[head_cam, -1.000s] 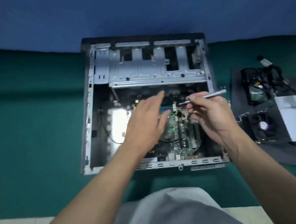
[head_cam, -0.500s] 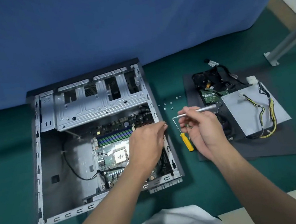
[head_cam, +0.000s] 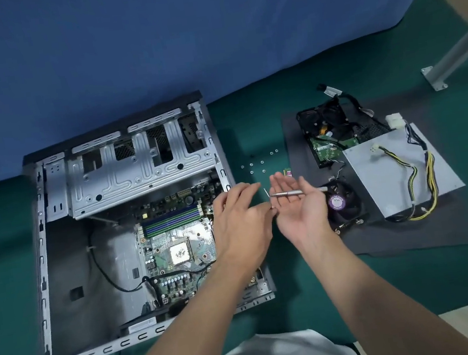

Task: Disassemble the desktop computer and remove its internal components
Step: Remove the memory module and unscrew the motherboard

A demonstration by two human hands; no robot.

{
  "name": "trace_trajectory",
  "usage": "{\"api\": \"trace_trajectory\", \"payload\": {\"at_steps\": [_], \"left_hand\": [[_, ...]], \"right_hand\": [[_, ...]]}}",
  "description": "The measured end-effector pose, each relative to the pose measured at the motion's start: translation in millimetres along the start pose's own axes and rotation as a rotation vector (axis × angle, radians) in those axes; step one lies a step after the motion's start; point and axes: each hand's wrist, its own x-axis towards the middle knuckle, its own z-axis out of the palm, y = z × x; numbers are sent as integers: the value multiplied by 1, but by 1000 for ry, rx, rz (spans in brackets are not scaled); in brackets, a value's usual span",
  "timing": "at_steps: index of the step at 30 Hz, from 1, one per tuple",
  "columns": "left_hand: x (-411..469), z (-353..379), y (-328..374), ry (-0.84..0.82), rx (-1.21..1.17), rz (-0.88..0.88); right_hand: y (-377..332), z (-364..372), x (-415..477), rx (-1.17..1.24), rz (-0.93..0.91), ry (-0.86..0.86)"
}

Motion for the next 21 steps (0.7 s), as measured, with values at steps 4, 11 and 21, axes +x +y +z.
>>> {"api": "trace_trajectory", "payload": {"at_steps": [4, 11, 21], "left_hand": [[2, 2, 0, -34, 10, -24], [-10, 1, -8, -20, -69, 41], [-14, -3, -17, -82, -79, 134]], "right_hand": [[11, -1, 11, -16, 71, -40], [19, -5, 50, -76, 106, 64], [18, -6, 73, -354, 199, 8]]}}
